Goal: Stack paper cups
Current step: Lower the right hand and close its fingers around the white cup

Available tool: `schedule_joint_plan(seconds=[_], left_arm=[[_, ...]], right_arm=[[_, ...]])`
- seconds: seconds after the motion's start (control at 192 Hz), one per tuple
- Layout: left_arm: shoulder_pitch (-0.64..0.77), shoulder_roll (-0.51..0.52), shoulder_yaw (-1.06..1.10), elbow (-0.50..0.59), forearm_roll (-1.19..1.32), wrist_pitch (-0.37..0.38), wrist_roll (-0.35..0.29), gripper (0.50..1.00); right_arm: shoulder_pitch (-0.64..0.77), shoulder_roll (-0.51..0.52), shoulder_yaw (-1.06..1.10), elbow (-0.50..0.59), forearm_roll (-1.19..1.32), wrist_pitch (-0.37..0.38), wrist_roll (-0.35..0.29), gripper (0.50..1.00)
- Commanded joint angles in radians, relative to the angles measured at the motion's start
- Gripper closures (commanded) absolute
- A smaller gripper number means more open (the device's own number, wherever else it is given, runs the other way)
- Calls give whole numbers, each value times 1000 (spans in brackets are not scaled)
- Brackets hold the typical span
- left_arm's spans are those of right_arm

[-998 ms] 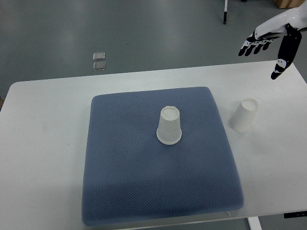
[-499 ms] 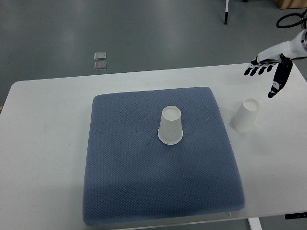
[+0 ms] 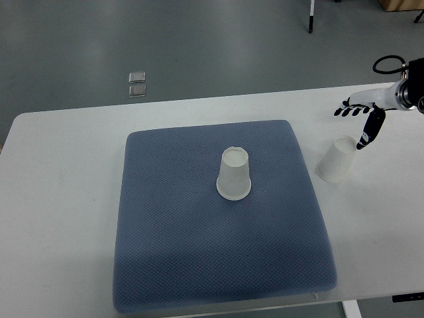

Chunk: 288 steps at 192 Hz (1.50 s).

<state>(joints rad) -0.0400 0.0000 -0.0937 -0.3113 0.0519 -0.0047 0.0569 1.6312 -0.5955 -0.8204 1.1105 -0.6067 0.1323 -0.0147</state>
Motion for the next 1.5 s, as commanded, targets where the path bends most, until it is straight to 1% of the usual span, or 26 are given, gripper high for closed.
schedule_joint_plan(seconds=[0.0,0.14,0.25,0.359,0.53,0.692,0.967,1.014,1.061,1.128,1.175,1.201,1.211,1.269,1.31,1.347,1.419,1.466,1.492], left_arm=[[0,0,0,0,0,0,0,500],[0,0,0,3,0,0,0,500],[0,0,0,5,0,0,0,500],[0,0,0,3,0,2,0,500],[2,0,0,5,0,2,0,500],[0,0,0,5,0,2,0,500],[0,0,0,5,0,2,0,500],[0,0,0,5,0,2,0,500],[0,0,0,5,0,2,0,500],[0,0,0,5,0,2,0,500],[0,0,0,5,0,2,0,500],[0,0,0,5,0,2,0,500],[0,0,0,5,0,2,0,500],[0,0,0,5,0,2,0,500],[0,0,0,5,0,2,0,500],[0,0,0,5,0,2,0,500],[0,0,0,5,0,2,0,500],[0,0,0,5,0,2,0,500],[0,0,0,5,0,2,0,500]], right_arm=[[-42,20,29,-21,5,-13,1,568],[-102,28,55,-64,5,-25,1,568],[-132,43,61,-70,4,-43,1,570],[-143,63,61,-75,4,-51,1,570],[-157,65,61,-84,4,-51,-1,572],[-175,65,61,-93,2,-68,1,574],[-189,65,61,-103,-1,-66,-1,587],[-189,65,61,-103,1,-66,-1,599],[-189,65,61,-103,-1,-66,-1,634],[-191,65,61,-103,-1,-66,-1,666],[-191,65,61,-103,-1,-66,1,675],[-191,65,61,-103,-2,-66,1,699],[-191,65,61,-103,-2,-66,1,699],[-191,65,61,-103,-4,-66,-1,738],[-191,65,61,-103,-5,-66,1,748],[-191,65,61,-103,-7,-66,1,769],[-191,65,61,-103,-7,-66,1,785],[-191,65,61,-103,-7,-66,1,809],[-191,65,61,-103,-8,-66,1,812]])
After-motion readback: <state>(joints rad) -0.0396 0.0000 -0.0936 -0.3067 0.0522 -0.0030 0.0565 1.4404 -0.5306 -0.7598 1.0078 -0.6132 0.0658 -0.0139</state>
